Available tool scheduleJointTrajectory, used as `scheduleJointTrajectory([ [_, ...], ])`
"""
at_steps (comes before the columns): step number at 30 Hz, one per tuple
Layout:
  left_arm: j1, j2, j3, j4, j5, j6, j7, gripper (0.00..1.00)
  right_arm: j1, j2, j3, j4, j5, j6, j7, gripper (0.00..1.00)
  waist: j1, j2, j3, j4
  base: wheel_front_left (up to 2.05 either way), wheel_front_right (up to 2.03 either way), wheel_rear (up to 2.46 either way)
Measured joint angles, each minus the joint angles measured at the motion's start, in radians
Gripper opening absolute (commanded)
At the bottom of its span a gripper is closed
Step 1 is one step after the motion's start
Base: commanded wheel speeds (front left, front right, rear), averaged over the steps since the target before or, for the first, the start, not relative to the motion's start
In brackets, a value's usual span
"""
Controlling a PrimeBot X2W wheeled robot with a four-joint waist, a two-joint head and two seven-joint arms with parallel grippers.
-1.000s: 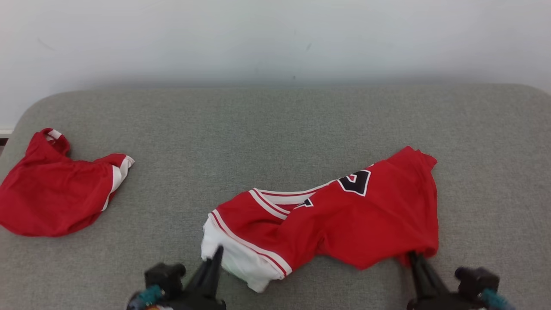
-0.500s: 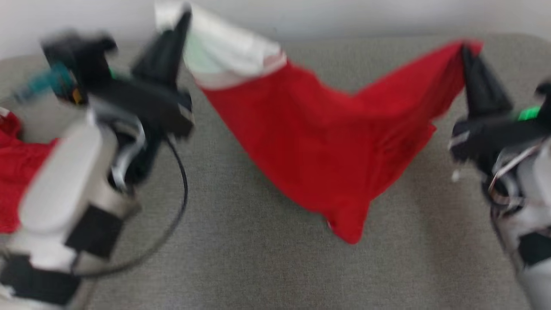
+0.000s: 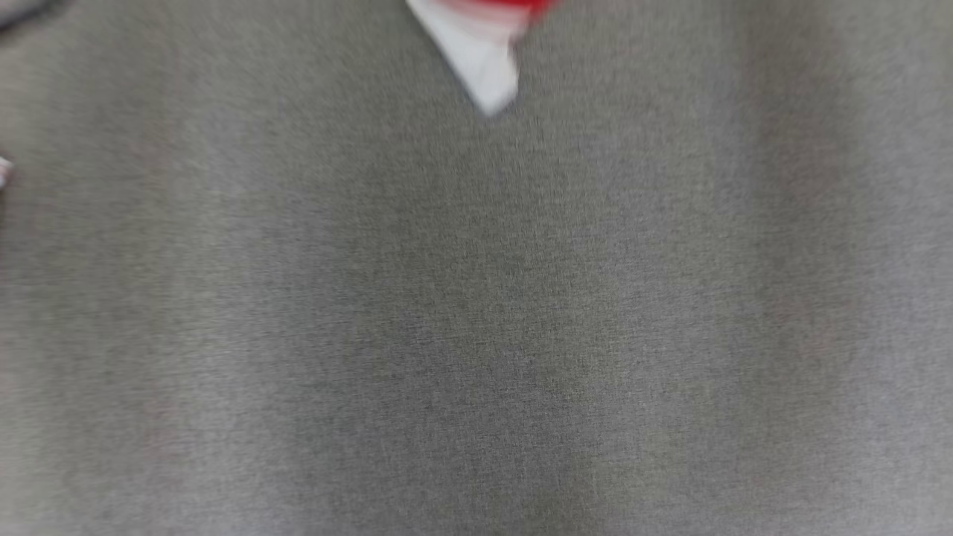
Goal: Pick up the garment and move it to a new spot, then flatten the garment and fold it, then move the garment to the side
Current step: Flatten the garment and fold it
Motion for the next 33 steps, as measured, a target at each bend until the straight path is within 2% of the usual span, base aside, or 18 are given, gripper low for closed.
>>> scheduleJointTrajectory([
  [4, -0.160, -0.004, -0.034, 0.100, 0.049, -0.001, -0.006, 0.00, -0.180, -0.009, 0.025, 0.104, -0.026, 0.000, 0.014, 0.00, 0.0000, 0.0000, 0.070, -0.011, 0.00, 0.00, 0.00],
  [11, -0.343, -0.008, -0.042, 0.238, 0.072, -0.001, -0.040, 0.00, -0.334, -0.001, 0.045, 0.266, -0.042, 0.000, 0.002, 0.00, -0.0002, 0.0000, 0.143, -0.024, 0.00, 0.00, 0.00],
  [13, -0.382, -0.022, -0.018, 0.279, 0.055, 0.002, -0.067, 0.00, -0.362, 0.003, 0.059, 0.312, -0.046, 0.000, -0.013, 0.00, -0.0002, -0.0001, 0.157, -0.025, 0.00, 0.00, 0.00],
  [17, -0.424, -0.038, -0.060, 0.360, 0.082, 0.004, -0.093, 0.00, -0.404, 0.022, 0.097, 0.387, -0.046, 0.000, -0.044, 0.00, -0.0003, -0.0001, 0.164, -0.011, 0.00, 0.00, 0.00],
  [22, -0.473, -0.043, -0.067, 0.414, 0.078, 0.001, -0.118, 0.00, -0.449, 0.033, 0.125, 0.447, -0.040, 0.000, -0.063, 0.00, -0.0007, -0.0005, 0.166, -0.012, 0.00, 0.00, 0.00],
  [33, -0.495, -0.050, -0.120, 0.464, 0.043, -0.001, -0.148, 0.00, -0.483, 0.045, 0.188, 0.522, -0.018, 0.000, -0.103, 0.00, -0.0006, -0.0004, 0.192, -0.011, 0.00, 0.00, 0.00],
])
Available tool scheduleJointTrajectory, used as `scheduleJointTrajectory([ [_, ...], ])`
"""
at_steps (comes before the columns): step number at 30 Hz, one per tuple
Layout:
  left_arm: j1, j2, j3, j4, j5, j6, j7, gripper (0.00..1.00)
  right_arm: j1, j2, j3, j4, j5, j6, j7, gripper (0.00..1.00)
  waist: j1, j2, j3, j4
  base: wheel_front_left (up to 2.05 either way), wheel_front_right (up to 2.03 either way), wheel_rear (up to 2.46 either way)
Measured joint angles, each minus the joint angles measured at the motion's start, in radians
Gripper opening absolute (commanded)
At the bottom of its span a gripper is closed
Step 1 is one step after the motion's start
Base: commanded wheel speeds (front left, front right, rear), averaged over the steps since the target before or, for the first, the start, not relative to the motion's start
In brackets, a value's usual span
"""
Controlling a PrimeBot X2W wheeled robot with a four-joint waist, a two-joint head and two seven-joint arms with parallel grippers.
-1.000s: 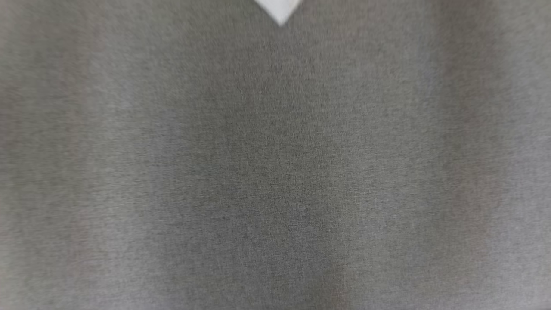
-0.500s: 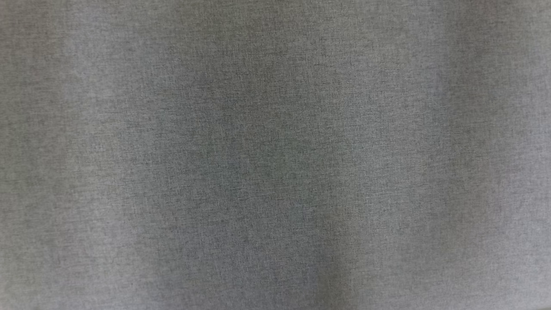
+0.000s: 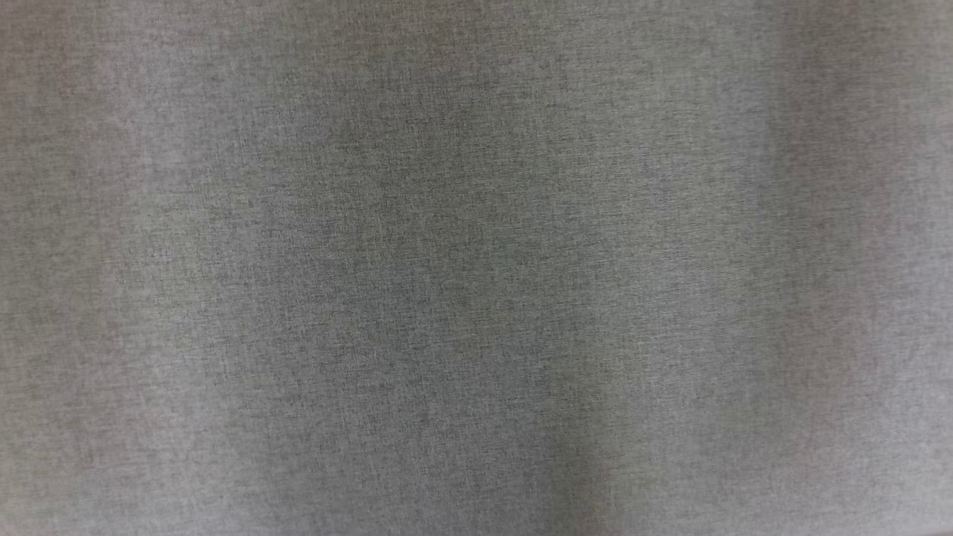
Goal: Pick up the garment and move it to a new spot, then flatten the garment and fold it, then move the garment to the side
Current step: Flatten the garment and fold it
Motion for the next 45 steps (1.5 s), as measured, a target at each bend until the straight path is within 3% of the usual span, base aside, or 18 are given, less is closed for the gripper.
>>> scheduleJointTrajectory([
  [15, 0.017, 0.013, -0.056, 0.011, -0.059, 0.000, -0.070, 0.00, -0.018, -0.004, 0.101, 0.030, 0.042, 0.000, -0.027, 0.00, 0.0000, 0.0000, 0.018, 0.033, 0.00, 0.00, 0.00],
  [21, 0.129, 0.021, -0.117, -0.096, -0.078, 0.000, -0.129, 0.00, 0.059, -0.028, 0.180, -0.036, 0.075, 0.000, -0.070, 0.00, 0.0001, 0.0000, -0.003, 0.054, 0.00, 0.00, 0.00],
  [30, 0.494, 0.158, -0.115, -0.366, -0.159, -0.002, -0.153, 0.00, 0.377, -0.059, 0.249, -0.168, 0.203, 0.001, -0.131, 0.00, 0.0001, 0.0000, -0.101, 0.056, 0.00, 0.00, 0.00],
  [36, 0.815, 0.207, -0.038, -0.662, -0.192, 0.090, -0.154, 0.00, 0.632, -0.077, 0.249, -0.273, 0.270, 0.001, -0.156, 0.00, -0.0001, -0.0001, -0.187, 0.046, 0.00, 0.00, 0.00],
  [39, 1.015, 0.234, -0.002, -0.838, -0.210, 0.164, -0.154, 0.00, 0.767, -0.088, 0.244, -0.326, 0.276, 0.001, -0.159, 0.00, 0.0000, 0.0000, -0.231, 0.040, 0.00, 0.00, 0.00],
  [40, 1.142, 0.260, 0.029, -0.960, -0.207, 0.215, -0.154, 0.00, 0.847, -0.095, 0.228, -0.367, 0.277, 0.001, -0.161, 0.00, -0.0001, -0.0001, -0.260, 0.036, 0.00, 0.00, 0.00],
  [45, 1.490, 0.285, 0.082, -1.211, -0.203, 0.321, -0.154, 0.00, 1.074, -0.119, 0.173, -0.468, 0.265, 0.001, -0.162, 0.00, -0.0002, -0.0001, -0.328, 0.030, 0.00, 0.00, 0.00],
])
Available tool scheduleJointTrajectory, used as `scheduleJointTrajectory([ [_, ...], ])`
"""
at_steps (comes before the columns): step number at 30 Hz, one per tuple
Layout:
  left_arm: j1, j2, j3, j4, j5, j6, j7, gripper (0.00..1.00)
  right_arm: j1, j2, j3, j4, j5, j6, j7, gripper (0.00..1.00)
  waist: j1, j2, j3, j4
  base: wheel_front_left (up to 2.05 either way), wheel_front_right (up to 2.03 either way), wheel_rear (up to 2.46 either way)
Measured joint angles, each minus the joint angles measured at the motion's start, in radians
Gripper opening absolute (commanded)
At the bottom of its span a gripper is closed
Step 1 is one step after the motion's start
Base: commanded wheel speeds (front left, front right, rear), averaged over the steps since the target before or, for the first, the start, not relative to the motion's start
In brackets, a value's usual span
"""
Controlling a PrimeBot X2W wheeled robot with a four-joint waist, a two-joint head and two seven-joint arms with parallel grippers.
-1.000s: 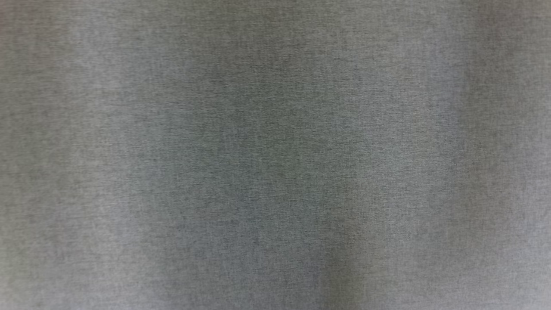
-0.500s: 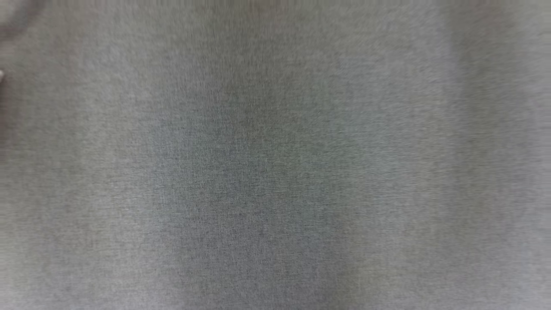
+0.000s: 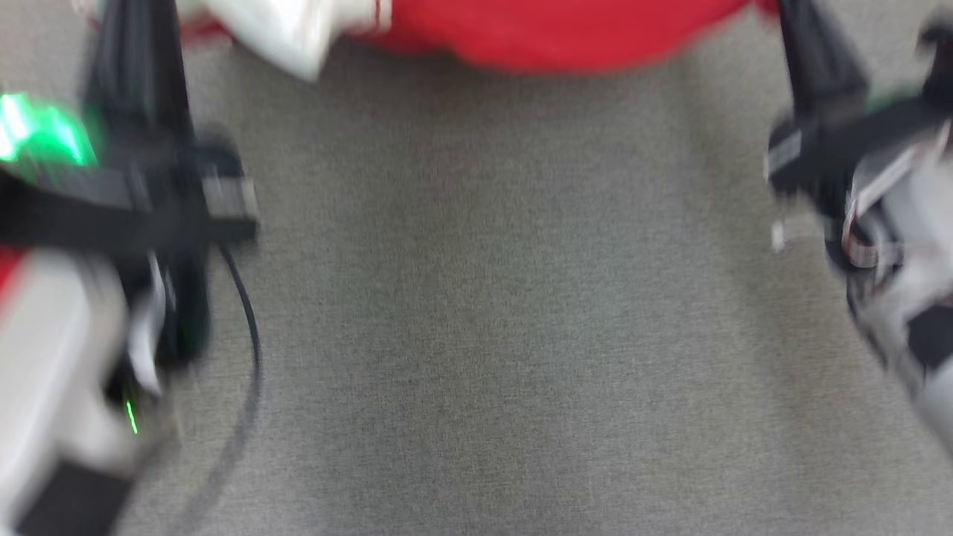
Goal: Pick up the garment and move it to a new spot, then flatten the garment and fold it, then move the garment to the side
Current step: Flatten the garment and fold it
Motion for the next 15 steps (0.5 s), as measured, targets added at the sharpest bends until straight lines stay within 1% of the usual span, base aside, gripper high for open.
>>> scheduleJointTrajectory([
  [3, 0.190, -0.001, 0.031, -0.099, 0.005, 0.034, 0.000, 0.00, 0.138, -0.014, -0.033, -0.047, -0.012, 0.000, 0.000, 0.00, -0.0001, -0.0001, -0.037, 0.001, 0.00, 0.00, 0.00],
  [5, 0.305, -0.021, 0.053, -0.144, 0.004, 0.042, 0.000, 0.00, 0.237, -0.022, -0.072, -0.074, -0.007, 0.000, 0.000, 0.00, -0.0001, 0.0000, -0.061, 0.006, 0.00, 0.00, 0.00],
  [10, 0.533, -0.078, 0.086, -0.175, 0.004, 0.031, 0.000, 0.00, 0.456, -0.029, -0.138, -0.127, -0.007, 0.000, 0.003, 0.00, -0.0001, 0.0000, -0.114, 0.026, 0.00, 0.00, 0.00],
  [12, 0.602, -0.111, 0.097, -0.168, 0.010, 0.014, 0.000, 0.00, 0.521, -0.025, -0.170, -0.145, -0.007, 0.000, 0.012, 0.00, 0.0000, 0.0000, -0.132, 0.033, 0.00, 0.00, 0.00],
  [13, 0.602, -0.111, 0.097, -0.168, 0.010, 0.014, 0.000, 0.00, 0.521, -0.025, -0.170, -0.145, -0.007, 0.000, 0.012, 0.00, 0.0000, 0.0000, -0.132, 0.033, 0.00, 0.00, 0.00],
  [15, 0.665, -0.137, 0.094, -0.147, 0.019, -0.004, 0.000, 0.00, 0.585, -0.017, -0.190, -0.155, -0.015, 0.000, 0.026, 0.00, 0.0000, 0.0000, -0.150, 0.041, 0.00, 0.00, 0.00],
])
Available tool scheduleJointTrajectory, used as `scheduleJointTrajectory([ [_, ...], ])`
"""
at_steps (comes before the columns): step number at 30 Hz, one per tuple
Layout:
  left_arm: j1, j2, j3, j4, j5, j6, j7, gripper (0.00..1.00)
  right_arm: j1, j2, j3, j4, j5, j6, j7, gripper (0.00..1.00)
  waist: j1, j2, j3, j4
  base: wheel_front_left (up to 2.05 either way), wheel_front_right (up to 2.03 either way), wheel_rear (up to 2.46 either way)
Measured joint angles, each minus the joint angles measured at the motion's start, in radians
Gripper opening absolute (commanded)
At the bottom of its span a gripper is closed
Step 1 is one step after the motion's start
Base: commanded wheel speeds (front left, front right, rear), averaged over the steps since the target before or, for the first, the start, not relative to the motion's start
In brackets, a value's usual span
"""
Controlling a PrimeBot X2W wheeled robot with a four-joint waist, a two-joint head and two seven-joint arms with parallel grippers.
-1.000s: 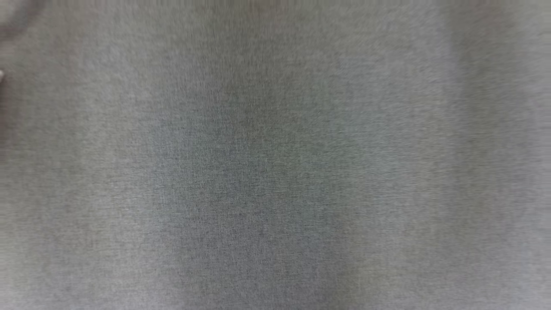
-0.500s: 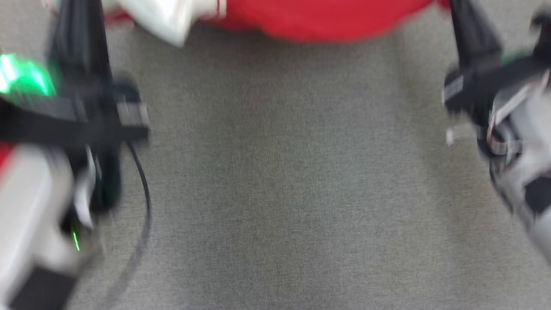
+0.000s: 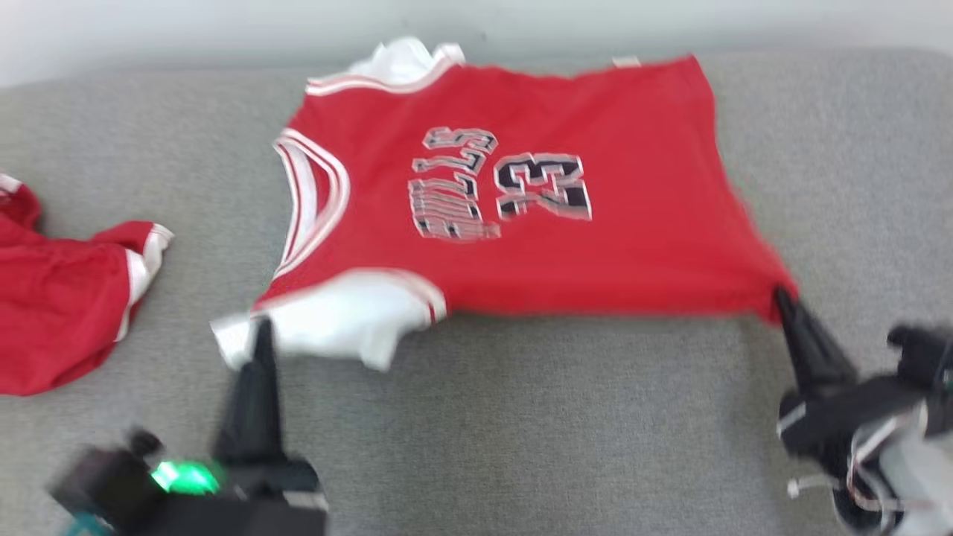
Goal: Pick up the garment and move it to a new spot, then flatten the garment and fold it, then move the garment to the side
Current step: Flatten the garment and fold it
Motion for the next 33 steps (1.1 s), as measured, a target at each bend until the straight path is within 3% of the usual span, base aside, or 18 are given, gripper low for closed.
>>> scheduleJointTrajectory([
  [8, 0.193, -0.107, -0.026, 0.085, 0.029, -0.065, 0.000, 0.00, 0.209, 0.046, -0.118, -0.048, -0.072, 0.000, 0.060, 0.00, 0.0000, 0.0000, -0.069, 0.023, 0.00, 0.00, 0.00],
  [13, 0.274, -0.140, -0.034, 0.110, 0.038, -0.075, 0.000, 0.00, 0.318, 0.059, -0.206, -0.080, -0.153, 0.000, 0.107, 0.00, 0.0001, 0.0000, -0.105, 0.038, 0.00, 0.00, 0.00],
  [27, 0.367, -0.117, -0.083, 0.131, 0.030, -0.096, 0.036, 0.00, 0.611, 0.140, -0.430, -0.293, -0.261, 0.000, 0.324, 0.00, 0.0001, 0.0000, -0.156, 0.080, 0.00, 0.00, 0.00],
  [33, 0.338, -0.105, -0.091, 0.137, 0.037, -0.109, 0.049, 0.00, 0.623, 0.202, -0.437, -0.348, -0.295, 0.000, 0.396, 0.00, 0.0002, 0.0001, -0.144, 0.063, 0.00, 0.00, 0.00],
])
